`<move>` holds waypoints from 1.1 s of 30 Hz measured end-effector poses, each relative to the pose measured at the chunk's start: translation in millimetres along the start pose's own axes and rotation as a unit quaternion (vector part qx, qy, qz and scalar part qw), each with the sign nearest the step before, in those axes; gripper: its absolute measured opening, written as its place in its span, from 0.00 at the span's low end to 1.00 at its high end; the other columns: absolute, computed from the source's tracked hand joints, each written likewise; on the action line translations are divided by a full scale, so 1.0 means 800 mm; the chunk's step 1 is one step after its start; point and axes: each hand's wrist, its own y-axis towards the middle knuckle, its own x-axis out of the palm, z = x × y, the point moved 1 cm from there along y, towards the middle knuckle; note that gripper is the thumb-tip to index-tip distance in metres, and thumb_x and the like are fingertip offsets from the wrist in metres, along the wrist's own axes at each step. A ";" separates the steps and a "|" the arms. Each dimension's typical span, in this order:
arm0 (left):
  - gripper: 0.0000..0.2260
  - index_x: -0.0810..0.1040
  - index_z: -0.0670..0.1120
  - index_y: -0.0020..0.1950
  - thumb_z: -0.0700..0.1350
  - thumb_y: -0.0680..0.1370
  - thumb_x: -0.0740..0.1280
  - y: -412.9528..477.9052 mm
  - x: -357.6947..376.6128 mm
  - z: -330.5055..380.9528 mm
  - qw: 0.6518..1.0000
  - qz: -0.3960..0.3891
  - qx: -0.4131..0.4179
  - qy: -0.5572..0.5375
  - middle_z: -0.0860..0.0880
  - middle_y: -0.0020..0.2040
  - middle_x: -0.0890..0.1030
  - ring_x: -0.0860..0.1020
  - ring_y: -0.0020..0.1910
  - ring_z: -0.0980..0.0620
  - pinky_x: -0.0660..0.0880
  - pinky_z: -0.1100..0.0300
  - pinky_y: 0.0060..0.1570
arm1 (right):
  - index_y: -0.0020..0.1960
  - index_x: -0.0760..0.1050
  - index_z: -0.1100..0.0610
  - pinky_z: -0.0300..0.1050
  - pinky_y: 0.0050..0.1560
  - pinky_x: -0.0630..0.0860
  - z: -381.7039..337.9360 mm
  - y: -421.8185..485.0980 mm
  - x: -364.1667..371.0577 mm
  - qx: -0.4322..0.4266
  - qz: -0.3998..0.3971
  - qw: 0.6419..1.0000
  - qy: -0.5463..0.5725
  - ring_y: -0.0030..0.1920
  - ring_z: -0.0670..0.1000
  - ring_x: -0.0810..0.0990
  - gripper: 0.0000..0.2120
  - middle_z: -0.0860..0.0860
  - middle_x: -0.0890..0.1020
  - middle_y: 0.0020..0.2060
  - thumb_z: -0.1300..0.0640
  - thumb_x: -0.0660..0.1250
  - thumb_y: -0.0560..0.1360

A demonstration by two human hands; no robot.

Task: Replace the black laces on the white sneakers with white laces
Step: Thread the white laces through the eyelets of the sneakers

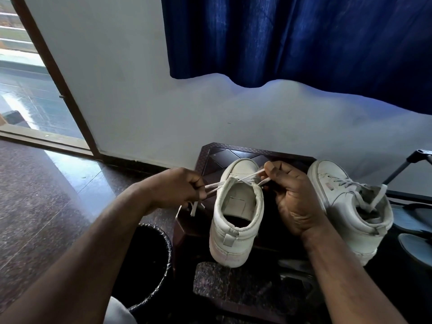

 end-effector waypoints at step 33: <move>0.09 0.85 0.40 0.49 0.44 0.74 0.78 0.005 0.003 0.004 0.982 -0.013 -0.024 -0.189 0.46 0.40 0.82 0.75 0.36 0.53 0.71 0.65 0.33 | 0.48 0.80 0.57 0.42 0.47 0.77 0.008 0.008 -0.008 -0.070 -0.003 0.997 -0.043 0.42 0.50 0.78 0.10 0.51 0.81 0.41 0.71 0.71 0.74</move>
